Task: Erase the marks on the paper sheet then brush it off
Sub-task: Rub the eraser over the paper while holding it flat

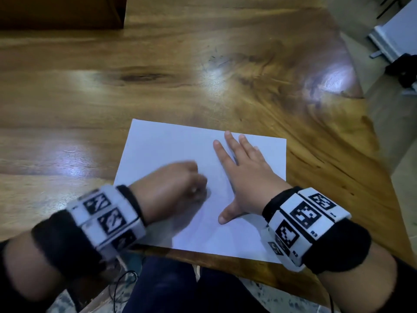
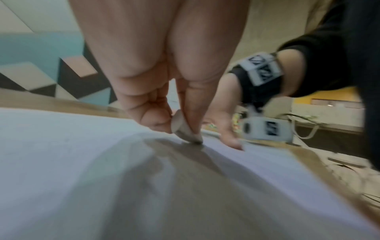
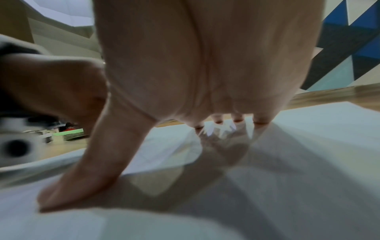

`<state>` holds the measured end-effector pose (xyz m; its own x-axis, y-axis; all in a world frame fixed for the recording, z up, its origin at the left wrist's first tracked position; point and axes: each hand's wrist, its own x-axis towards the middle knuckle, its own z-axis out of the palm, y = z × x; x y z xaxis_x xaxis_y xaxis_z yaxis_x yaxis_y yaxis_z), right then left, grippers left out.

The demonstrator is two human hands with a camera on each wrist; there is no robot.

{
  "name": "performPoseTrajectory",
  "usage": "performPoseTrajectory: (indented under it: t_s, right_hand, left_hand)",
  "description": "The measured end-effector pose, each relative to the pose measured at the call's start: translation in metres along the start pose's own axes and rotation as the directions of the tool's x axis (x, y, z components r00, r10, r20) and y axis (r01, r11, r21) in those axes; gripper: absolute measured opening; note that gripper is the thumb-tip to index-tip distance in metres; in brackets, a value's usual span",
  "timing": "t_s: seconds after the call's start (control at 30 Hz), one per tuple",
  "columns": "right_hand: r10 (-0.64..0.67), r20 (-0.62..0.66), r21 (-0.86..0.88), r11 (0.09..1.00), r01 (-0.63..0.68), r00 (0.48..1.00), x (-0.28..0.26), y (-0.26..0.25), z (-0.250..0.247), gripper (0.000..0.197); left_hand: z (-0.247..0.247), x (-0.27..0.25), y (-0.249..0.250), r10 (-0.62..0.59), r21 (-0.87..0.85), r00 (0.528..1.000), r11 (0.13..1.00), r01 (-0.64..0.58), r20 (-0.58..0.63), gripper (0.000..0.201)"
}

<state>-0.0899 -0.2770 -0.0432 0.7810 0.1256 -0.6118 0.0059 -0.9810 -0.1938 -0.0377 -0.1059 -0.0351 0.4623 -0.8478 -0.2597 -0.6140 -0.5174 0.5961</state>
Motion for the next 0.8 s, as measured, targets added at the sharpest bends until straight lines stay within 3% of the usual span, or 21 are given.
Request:
performPoseTrajectory:
  t_s: [0.07, 0.13, 0.33, 0.4, 0.5, 0.57, 0.63, 0.73, 0.8]
  right_hand:
    - [-0.002, -0.006, -0.003, 1.0, 0.002, 1.0, 0.0, 0.0, 0.001, 0.146]
    - [-0.005, -0.013, -0.003, 1.0, 0.005, 1.0, 0.0, 0.001, 0.001, 0.146]
    - [-0.008, -0.011, 0.013, 1.0, 0.008, 1.0, 0.0, 0.002, 0.001, 0.145]
    - [-0.011, -0.014, 0.019, 1.0, 0.011, 1.0, 0.0, 0.002, 0.002, 0.145]
    - [-0.015, -0.023, 0.007, 1.0, 0.015, 1.0, 0.001, 0.002, 0.003, 0.145]
    - [-0.017, -0.026, 0.008, 1.0, 0.017, 1.0, 0.001, 0.002, 0.003, 0.145]
    - [-0.018, -0.025, 0.009, 1.0, 0.019, 1.0, 0.001, 0.002, 0.003, 0.145]
    - [-0.01, -0.016, 0.015, 1.0, 0.011, 1.0, 0.001, 0.002, 0.002, 0.146]
    - [-0.009, -0.011, 0.016, 1.0, 0.009, 1.0, 0.001, 0.002, 0.002, 0.145]
  left_hand:
    - [-0.009, 0.028, 0.0, -0.03, 0.046, 0.994, 0.998, 0.035, -0.104, 0.018]
    - [-0.006, 0.038, -0.001, -0.059, 0.065, 0.99, 0.996, 0.068, -0.124, 0.01]
    - [0.018, -0.02, 0.017, 0.076, 0.051, 0.981, 0.995, -0.086, 0.178, 0.009]
    - [0.013, -0.015, 0.016, 0.066, 0.045, 0.981, 0.996, -0.075, 0.18, 0.01]
    - [0.007, 0.017, 0.011, 0.045, 0.08, 0.999, 0.996, -0.045, 0.0, 0.023]
    - [0.002, 0.028, 0.012, 0.0, 0.079, 0.999, 0.997, 0.004, -0.047, 0.018]
    - [0.006, 0.017, 0.015, -0.008, 0.058, 1.0, 0.998, 0.009, -0.023, 0.012]
    - [0.025, -0.014, 0.015, -0.004, 0.047, 0.991, 0.999, -0.002, 0.132, 0.005]
    - [0.03, -0.025, 0.008, -0.004, 0.077, 0.993, 0.997, -0.005, 0.119, 0.01]
